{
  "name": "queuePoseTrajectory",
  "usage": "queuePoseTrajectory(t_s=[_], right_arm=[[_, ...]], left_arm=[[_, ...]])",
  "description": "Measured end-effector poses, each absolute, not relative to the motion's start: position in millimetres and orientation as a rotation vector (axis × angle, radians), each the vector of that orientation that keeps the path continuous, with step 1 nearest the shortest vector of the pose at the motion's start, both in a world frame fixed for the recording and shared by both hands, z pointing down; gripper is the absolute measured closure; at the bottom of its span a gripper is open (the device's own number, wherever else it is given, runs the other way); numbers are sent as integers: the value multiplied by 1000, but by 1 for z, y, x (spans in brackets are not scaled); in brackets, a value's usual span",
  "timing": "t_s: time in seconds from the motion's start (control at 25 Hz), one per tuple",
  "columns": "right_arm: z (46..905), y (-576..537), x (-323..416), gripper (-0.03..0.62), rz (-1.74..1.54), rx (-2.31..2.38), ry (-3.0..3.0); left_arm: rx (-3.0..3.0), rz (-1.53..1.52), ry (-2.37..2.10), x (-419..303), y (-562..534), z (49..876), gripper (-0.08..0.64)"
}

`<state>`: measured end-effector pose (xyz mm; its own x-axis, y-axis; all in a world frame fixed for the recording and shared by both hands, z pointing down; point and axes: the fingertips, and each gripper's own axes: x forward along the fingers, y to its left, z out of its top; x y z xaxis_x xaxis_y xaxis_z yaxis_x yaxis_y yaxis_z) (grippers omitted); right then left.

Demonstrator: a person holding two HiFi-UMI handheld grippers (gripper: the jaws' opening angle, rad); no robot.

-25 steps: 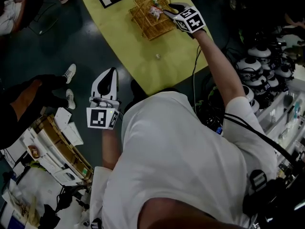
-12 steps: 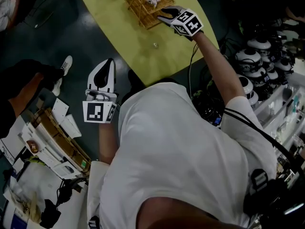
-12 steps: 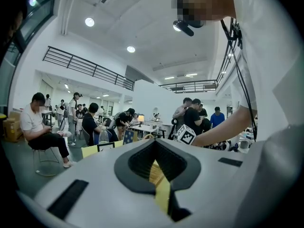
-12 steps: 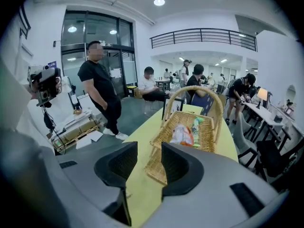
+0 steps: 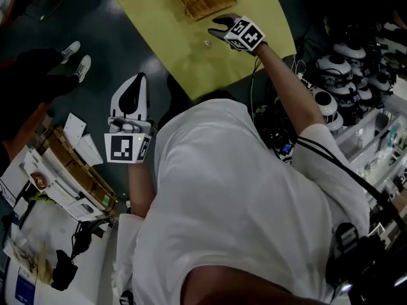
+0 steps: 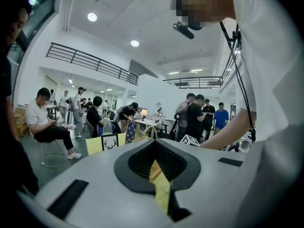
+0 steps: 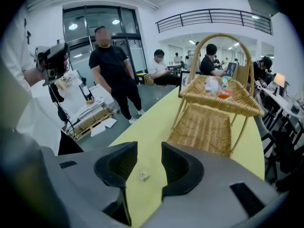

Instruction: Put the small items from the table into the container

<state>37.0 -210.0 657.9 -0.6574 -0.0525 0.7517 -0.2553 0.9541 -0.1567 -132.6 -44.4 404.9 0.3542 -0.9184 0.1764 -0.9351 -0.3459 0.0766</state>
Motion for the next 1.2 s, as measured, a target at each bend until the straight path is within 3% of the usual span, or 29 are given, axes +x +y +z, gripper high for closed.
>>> queuePoseTrajectory(t_s=[0.52,1.2], right_arm=[[746,-159,50,422,310,38,-2147],[814,-136,45,422,-49,-217,-1936]], left_arm=[[2306,209,-1733,-122,-23,428,552],[2142,215,-1786,-134,6,456,552]])
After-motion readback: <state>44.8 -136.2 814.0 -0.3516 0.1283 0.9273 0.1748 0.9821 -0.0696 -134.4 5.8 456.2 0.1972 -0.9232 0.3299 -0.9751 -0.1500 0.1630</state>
